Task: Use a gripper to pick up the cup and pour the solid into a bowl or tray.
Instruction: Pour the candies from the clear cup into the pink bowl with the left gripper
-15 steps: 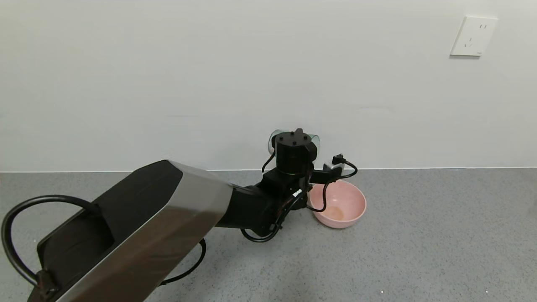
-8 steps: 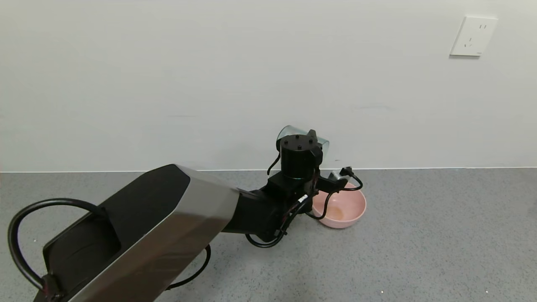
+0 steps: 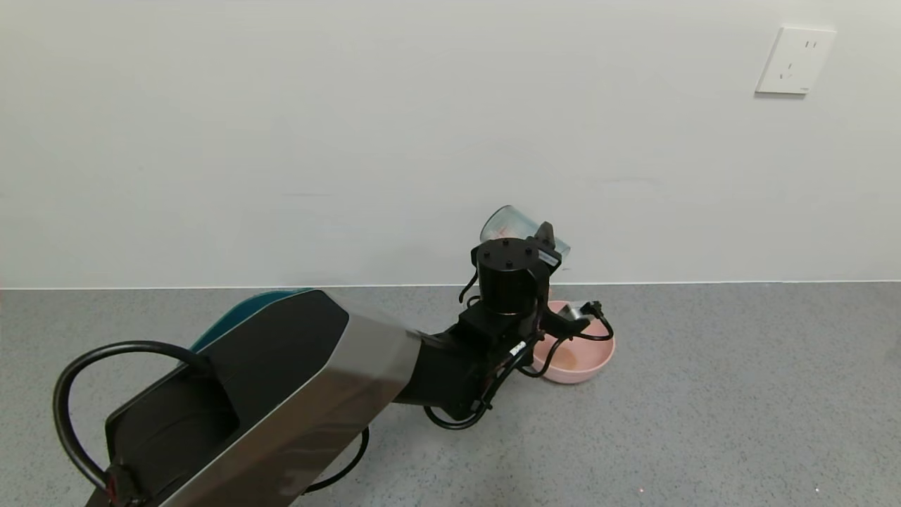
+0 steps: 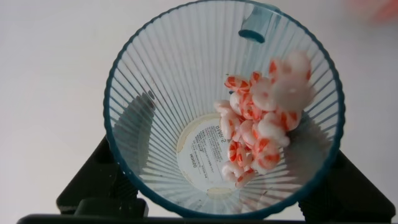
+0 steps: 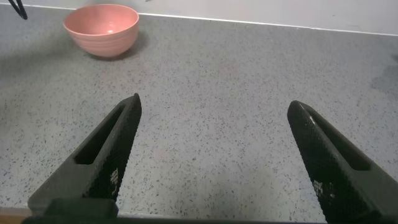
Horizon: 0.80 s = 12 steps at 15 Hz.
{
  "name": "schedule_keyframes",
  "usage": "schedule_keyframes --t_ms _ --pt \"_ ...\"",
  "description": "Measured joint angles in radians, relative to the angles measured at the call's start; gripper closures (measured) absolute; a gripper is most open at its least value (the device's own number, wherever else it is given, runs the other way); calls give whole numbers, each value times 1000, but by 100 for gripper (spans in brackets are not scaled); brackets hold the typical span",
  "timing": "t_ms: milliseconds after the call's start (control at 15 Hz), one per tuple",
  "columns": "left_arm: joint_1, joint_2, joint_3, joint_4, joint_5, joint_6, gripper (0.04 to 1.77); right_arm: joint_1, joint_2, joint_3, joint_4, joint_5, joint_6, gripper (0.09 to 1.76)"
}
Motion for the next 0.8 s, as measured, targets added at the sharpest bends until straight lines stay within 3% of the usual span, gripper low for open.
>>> schedule_keyframes --t_ms 533,800 --pt "-33 -6 33 -23 -24 116 47 0 0 0 0 0 0 14" --pt "-30 -10 44 -57 -74 202 47 1 0 0 0 0 0 14"
